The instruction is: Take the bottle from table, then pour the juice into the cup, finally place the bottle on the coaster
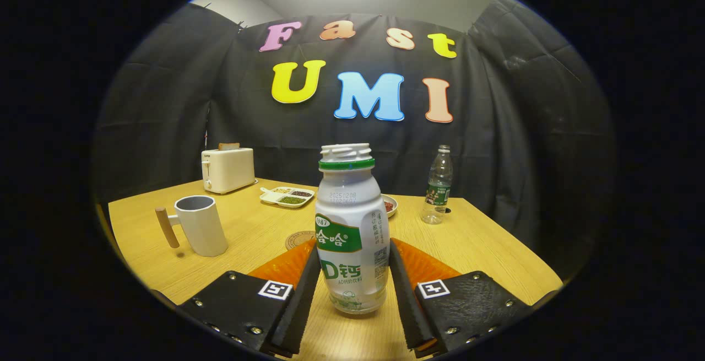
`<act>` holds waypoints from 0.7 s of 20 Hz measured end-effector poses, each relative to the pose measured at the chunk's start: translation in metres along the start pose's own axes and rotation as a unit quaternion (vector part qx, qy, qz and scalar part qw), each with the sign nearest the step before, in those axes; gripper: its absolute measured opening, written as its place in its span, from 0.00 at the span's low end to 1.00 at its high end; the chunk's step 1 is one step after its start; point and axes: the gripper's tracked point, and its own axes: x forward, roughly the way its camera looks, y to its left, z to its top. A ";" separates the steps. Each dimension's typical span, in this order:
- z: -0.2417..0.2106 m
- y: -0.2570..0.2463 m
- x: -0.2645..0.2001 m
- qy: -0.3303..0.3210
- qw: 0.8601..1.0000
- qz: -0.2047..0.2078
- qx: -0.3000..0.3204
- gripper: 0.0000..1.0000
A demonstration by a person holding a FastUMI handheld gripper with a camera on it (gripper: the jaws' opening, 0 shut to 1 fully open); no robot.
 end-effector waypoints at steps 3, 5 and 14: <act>0.009 0.011 0.005 -0.004 0.999 0.004 -0.032 0.68; 0.015 0.021 0.009 -0.005 0.998 0.007 -0.056 0.68; 0.028 0.056 0.035 -0.013 0.981 0.007 -0.193 0.68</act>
